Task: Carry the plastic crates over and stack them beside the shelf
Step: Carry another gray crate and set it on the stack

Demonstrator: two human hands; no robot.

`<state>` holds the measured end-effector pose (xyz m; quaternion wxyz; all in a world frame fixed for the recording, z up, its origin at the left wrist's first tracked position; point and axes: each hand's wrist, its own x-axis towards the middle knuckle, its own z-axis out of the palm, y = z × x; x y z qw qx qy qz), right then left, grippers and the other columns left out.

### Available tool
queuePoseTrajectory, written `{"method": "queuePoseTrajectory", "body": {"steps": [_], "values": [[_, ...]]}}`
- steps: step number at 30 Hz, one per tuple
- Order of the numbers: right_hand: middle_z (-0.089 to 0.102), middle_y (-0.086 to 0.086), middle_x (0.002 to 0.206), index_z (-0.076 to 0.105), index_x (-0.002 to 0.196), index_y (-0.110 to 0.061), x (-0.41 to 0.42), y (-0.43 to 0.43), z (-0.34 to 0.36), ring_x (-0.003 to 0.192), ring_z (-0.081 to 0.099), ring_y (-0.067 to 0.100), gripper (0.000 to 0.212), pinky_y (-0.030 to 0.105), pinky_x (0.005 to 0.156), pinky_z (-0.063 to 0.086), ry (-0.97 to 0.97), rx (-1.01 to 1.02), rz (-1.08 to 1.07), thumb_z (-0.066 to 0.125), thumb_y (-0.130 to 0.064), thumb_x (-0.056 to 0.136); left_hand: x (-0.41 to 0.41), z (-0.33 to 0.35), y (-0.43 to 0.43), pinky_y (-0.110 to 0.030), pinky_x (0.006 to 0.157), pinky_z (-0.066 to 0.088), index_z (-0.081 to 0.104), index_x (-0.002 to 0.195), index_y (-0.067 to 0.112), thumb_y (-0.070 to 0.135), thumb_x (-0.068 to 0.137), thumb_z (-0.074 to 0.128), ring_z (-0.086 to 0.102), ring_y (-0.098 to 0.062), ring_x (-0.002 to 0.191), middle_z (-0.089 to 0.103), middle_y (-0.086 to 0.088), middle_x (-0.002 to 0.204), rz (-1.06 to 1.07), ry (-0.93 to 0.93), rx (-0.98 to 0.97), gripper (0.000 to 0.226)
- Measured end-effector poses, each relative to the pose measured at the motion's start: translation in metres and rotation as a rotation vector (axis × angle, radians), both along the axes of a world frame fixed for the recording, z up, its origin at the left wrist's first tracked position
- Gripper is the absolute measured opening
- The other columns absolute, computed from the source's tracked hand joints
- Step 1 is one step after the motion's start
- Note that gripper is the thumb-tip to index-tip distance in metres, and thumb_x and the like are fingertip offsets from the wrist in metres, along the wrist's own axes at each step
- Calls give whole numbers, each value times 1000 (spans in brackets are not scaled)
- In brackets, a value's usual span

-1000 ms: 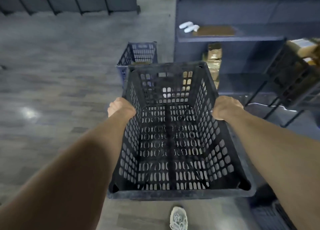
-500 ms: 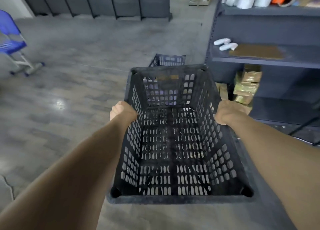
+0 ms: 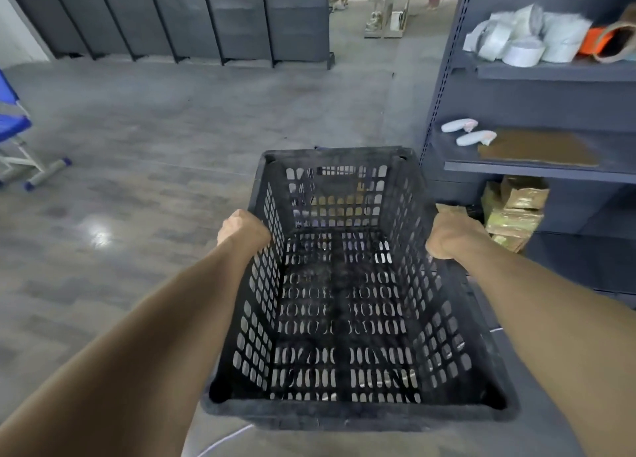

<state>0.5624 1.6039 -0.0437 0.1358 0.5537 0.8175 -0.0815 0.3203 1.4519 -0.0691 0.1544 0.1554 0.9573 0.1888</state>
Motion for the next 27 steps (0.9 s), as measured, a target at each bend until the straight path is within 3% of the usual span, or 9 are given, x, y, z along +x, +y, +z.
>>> {"method": "queuePoseTrajectory", "body": {"steps": [5, 9, 14, 17, 23, 27], "values": [[61, 13, 101, 62, 110, -2, -52, 43, 3, 80, 53, 29, 24, 28, 67, 45, 20, 16, -68, 55, -3, 86, -61, 7, 51, -36, 88, 54, 59, 118, -3, 6, 86, 53, 64, -32, 103, 64, -18, 115, -49, 7, 32, 34], [62, 14, 107, 61, 111, -2, -91, 81, 2, 95, 61, 32, 25, 31, 73, 47, 20, 15, -78, 55, -6, 87, -103, 5, 91, -35, 84, 55, 59, 117, -4, 5, 87, 53, 65, -32, 102, 64, -17, 114, -71, 5, 34, 32], [62, 13, 109, 58, 97, -6, -136, 134, -1, 82, 54, 29, 10, 28, 69, 45, 38, 15, -73, 56, -7, 87, -148, -2, 144, -38, 86, 56, 60, 117, -4, 6, 86, 55, 66, -33, 99, 65, -17, 111, -78, -18, 49, 33], [62, 14, 110, 61, 105, -3, -162, 172, -7, 96, 61, 32, 19, 30, 71, 46, 44, 17, -73, 56, -8, 87, -175, -7, 182, -39, 85, 57, 59, 116, -5, 7, 89, 54, 66, -33, 97, 64, -18, 110, -80, -31, 59, 31], [50, 7, 75, 61, 97, -4, -208, 246, -15, 78, 54, 28, 13, 29, 67, 48, 45, -24, -108, 56, -4, 85, -224, -9, 258, -38, 82, 57, 61, 112, -5, 6, 88, 54, 66, -34, 93, 65, -18, 105, -97, -49, 60, 27], [48, 6, 72, 54, 87, -6, -238, 284, -13, 76, 55, 28, 3, 28, 66, 48, 49, -16, -119, 55, -3, 86, -256, -12, 301, -38, 82, 57, 60, 115, -4, 6, 88, 54, 66, -33, 93, 64, -18, 106, -116, -56, 52, 30]]}}
